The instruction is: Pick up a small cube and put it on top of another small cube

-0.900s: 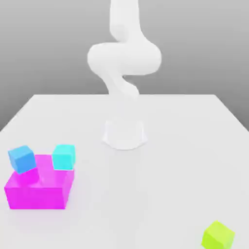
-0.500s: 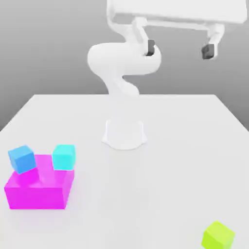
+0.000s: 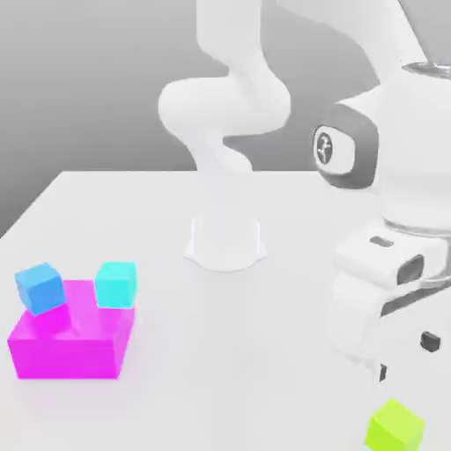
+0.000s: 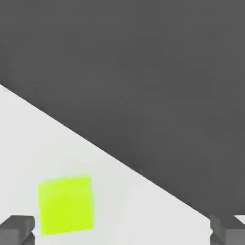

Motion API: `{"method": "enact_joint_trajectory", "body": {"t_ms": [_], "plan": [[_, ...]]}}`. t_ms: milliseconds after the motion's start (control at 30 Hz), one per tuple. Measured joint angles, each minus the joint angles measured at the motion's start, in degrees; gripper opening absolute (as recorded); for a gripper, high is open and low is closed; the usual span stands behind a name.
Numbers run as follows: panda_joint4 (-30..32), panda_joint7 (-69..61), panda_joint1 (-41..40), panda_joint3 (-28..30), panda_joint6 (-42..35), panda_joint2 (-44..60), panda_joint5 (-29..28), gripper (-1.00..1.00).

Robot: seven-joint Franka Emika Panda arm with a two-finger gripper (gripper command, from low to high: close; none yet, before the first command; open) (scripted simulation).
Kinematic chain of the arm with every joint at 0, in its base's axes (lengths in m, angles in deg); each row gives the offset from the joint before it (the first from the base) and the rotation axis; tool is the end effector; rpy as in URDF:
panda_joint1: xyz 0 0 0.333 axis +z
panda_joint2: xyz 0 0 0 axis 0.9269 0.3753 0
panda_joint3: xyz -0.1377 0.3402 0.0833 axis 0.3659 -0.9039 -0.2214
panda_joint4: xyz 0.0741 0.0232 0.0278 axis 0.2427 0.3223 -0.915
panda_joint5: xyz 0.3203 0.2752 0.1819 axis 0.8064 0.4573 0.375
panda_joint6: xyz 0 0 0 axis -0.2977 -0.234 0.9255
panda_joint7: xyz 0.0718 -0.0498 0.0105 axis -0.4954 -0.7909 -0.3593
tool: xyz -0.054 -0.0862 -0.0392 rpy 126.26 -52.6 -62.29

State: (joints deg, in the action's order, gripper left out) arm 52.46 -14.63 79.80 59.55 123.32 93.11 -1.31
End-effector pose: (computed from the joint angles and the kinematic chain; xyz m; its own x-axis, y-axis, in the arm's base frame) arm 0.5485 0.2259 0.2375 0.9871 -0.1491 0.0591 -0.1484 -0.9888 -0.0160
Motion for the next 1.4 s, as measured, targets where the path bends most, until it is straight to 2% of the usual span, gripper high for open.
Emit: {"method": "enact_joint_trajectory", "body": {"t_ms": [200, 233, 467, 633, 967, 1400], "plan": [[-1.74, 1.22, 2.65, 1.46, 7.23, 12.49, -3.3, 0.0], [-2.02, 1.49, 3.02, 1.9, 8.25, 13.82, -3.68, -1.0], [-2.01, 1.5, 2.98, 1.84, 8.2, 13.79, -3.69, -1.0], [0.44, -0.13, 0.72, 0.11, 1.64, 4.72, -0.72, -1.0], [13.52, 9.81, -11.41, 11.12, -5.75, -16.07, 0.48, -1.0], [30.89, 25.26, -30.42, 19.81, -15.16, -43.23, -0.7, -1.0]]}}
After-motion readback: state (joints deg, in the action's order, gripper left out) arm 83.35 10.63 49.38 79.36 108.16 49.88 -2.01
